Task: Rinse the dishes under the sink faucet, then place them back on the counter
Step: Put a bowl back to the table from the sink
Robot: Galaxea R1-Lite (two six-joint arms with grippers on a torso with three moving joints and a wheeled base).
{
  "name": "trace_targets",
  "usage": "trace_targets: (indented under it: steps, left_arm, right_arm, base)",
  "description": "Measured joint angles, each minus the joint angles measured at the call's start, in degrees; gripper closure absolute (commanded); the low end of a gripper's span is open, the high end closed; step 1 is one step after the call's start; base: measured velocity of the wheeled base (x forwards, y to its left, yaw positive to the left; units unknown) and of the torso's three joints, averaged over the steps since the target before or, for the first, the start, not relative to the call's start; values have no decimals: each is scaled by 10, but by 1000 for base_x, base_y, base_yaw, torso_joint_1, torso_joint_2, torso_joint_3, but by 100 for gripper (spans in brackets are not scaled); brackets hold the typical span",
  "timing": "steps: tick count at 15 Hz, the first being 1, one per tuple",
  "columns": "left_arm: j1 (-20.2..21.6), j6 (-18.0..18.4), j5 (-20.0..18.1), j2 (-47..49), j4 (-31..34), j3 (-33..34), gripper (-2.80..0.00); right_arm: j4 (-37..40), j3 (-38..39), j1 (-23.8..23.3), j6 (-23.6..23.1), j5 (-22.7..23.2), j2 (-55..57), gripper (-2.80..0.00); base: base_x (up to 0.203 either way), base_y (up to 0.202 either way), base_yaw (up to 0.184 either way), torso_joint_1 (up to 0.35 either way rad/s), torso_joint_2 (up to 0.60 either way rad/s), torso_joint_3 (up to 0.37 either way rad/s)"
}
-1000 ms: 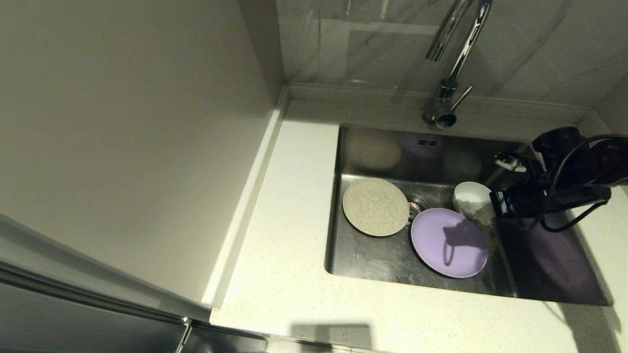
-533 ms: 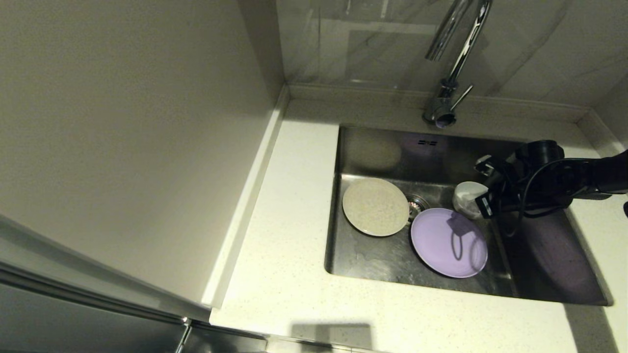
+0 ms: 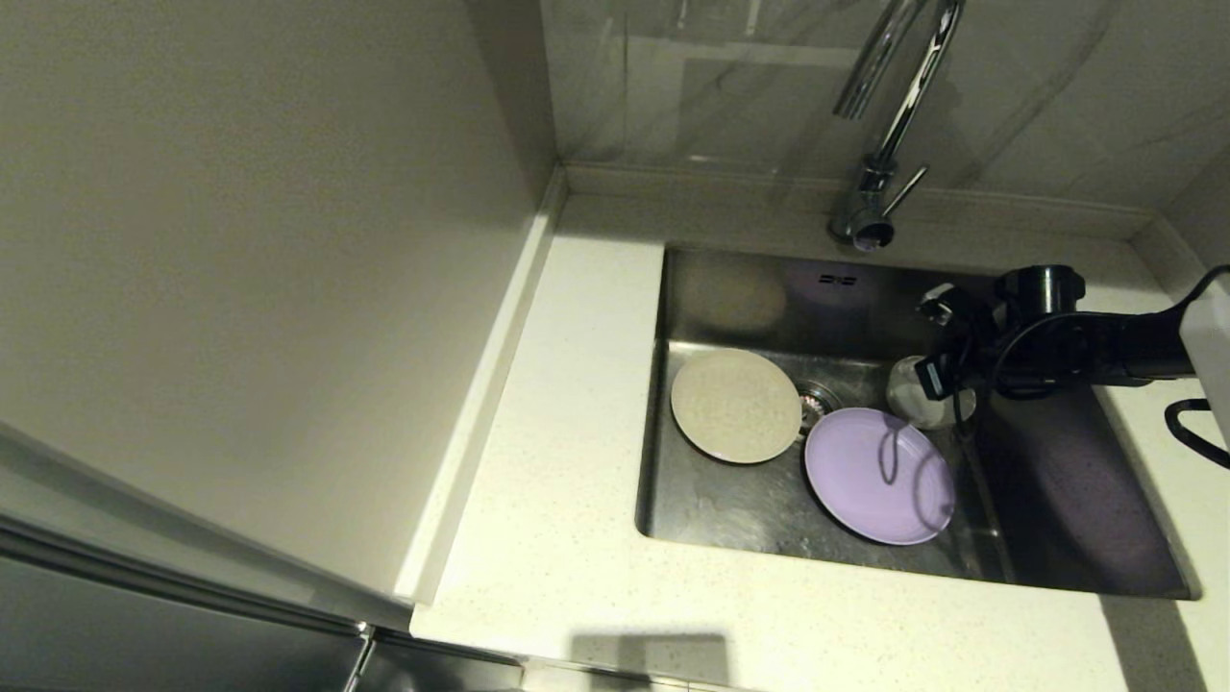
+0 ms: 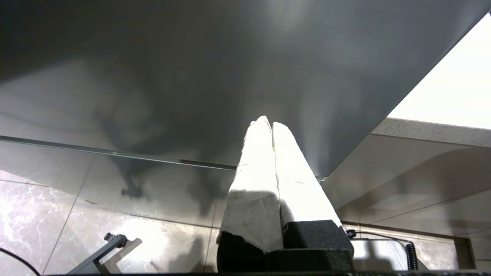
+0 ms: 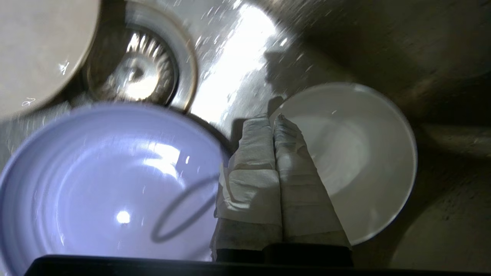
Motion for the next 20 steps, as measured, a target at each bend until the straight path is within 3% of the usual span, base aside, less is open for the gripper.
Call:
trace_targets:
  steps: [9, 12, 13, 16, 20]
  left_arm:
    - [0, 0, 0, 0, 0, 0, 0]
    - [0, 0, 0, 0, 0, 0, 0]
    - [0, 0, 0, 0, 0, 0, 0]
    - [0, 0, 0, 0, 0, 0, 0]
    - [0, 0, 0, 0, 0, 0, 0]
  right_arm:
    - [4, -1, 1, 35, -1, -3, 0]
    - [6, -1, 4, 36, -25, -3, 0]
    - [8, 1, 5, 37, -41, -4, -280]
    - [43, 14, 16, 64, -83, -10, -280]
    - [75, -8, 45, 149, -106, -16, -280]
  base:
    - [0, 0, 0, 0, 0, 0]
    - [0, 0, 0, 0, 0, 0]
    - [0, 0, 0, 0, 0, 0]
    - [0, 0, 0, 0, 0, 0]
    - [0, 0, 0, 0, 0, 0]
